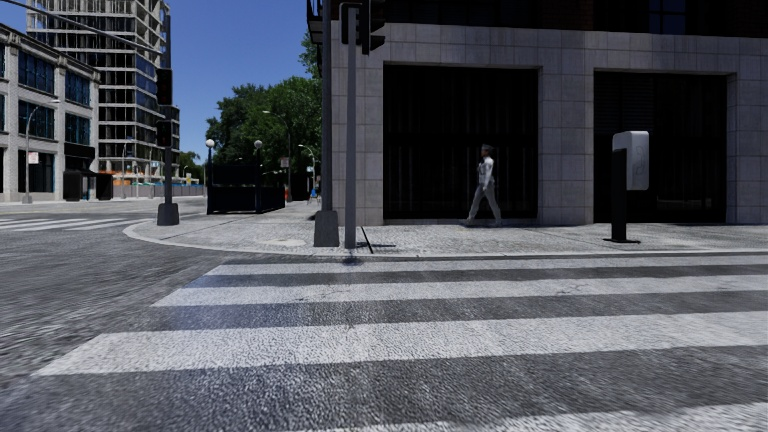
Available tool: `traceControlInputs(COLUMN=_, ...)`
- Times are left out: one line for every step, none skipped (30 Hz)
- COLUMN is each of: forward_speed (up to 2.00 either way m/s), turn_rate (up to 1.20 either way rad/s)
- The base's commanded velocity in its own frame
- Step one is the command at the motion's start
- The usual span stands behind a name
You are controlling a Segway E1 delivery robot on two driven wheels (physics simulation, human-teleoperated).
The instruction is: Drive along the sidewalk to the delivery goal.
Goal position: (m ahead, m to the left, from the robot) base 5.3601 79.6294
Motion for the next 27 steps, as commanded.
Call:
traceControlInputs(forward_speed=0.00, turn_rate=0.00)
traceControlInputs(forward_speed=0.00, turn_rate=0.00)
traceControlInputs(forward_speed=0.00, turn_rate=0.00)
traceControlInputs(forward_speed=0.00, turn_rate=0.00)
traceControlInputs(forward_speed=0.00, turn_rate=0.00)
traceControlInputs(forward_speed=0.00, turn_rate=0.00)
traceControlInputs(forward_speed=0.00, turn_rate=0.00)
traceControlInputs(forward_speed=0.00, turn_rate=0.00)
traceControlInputs(forward_speed=0.00, turn_rate=0.00)
traceControlInputs(forward_speed=0.00, turn_rate=0.00)
traceControlInputs(forward_speed=0.00, turn_rate=0.00)
traceControlInputs(forward_speed=0.00, turn_rate=0.00)
traceControlInputs(forward_speed=0.00, turn_rate=0.00)
traceControlInputs(forward_speed=0.00, turn_rate=0.00)
traceControlInputs(forward_speed=0.00, turn_rate=0.00)
traceControlInputs(forward_speed=0.00, turn_rate=0.00)
traceControlInputs(forward_speed=0.00, turn_rate=0.00)
traceControlInputs(forward_speed=0.00, turn_rate=0.00)
traceControlInputs(forward_speed=0.00, turn_rate=0.00)
traceControlInputs(forward_speed=0.00, turn_rate=0.00)
traceControlInputs(forward_speed=0.00, turn_rate=0.00)
traceControlInputs(forward_speed=0.00, turn_rate=0.00)
traceControlInputs(forward_speed=0.00, turn_rate=0.00)
traceControlInputs(forward_speed=0.00, turn_rate=0.00)
traceControlInputs(forward_speed=0.00, turn_rate=0.00)
traceControlInputs(forward_speed=0.00, turn_rate=0.00)
traceControlInputs(forward_speed=0.00, turn_rate=0.00)
